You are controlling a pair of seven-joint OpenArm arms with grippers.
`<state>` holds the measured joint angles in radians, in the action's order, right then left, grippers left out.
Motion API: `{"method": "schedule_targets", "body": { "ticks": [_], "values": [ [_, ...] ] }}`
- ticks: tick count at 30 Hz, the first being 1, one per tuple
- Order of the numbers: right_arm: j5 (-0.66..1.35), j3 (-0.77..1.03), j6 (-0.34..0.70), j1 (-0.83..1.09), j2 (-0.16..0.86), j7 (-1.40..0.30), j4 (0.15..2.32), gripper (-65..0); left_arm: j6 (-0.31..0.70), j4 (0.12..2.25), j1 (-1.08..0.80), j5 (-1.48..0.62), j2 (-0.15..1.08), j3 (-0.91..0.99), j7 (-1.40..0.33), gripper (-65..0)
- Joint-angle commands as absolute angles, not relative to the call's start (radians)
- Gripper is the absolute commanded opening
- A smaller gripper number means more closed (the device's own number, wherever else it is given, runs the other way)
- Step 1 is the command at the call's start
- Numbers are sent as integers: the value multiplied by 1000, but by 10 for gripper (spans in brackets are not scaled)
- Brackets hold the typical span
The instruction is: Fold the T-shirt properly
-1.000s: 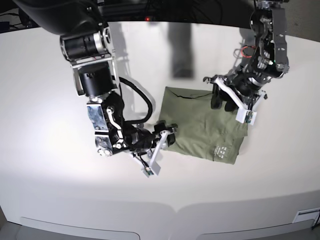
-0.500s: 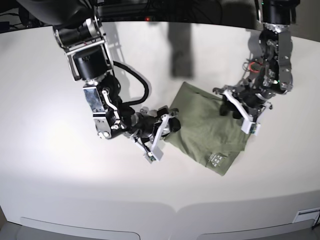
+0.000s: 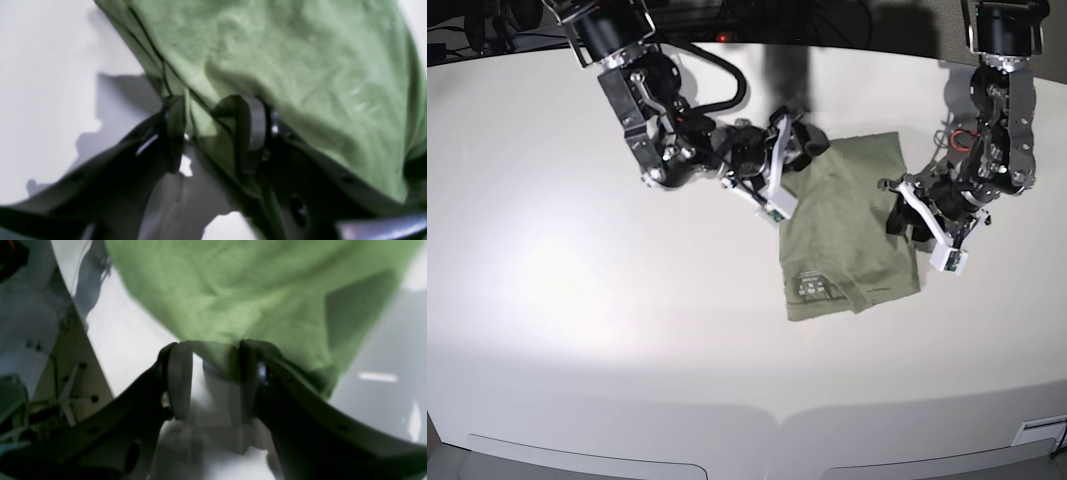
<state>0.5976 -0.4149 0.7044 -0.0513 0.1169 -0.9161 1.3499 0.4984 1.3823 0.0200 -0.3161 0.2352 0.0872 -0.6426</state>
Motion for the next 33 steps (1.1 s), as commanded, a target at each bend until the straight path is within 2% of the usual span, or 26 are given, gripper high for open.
{"method": "schedule_targets", "body": {
  "ticks": [1,10,20,27,33],
  "values": [
    [581,-423,698,-54,118,-947,1359,-404,505,1397,39,-342,245,91,-628,-392],
    [581,-425,698,-55,113,-947,1379,-404,505,1397,42,-342,245,91,-634,-392],
    [584,-410,698,-55,113,-926,1568,-404,505,1397,110,-342,245,91,-662,-392],
    [580,-258,698,-54,113,-907,1709,-404,505,1512,94,-342,248,91,-665,-392],
    [581,-67,698,-44,114,-1034,1786,-404,501,1747,-7,-341,248,93,-696,-392]
  ]
}}
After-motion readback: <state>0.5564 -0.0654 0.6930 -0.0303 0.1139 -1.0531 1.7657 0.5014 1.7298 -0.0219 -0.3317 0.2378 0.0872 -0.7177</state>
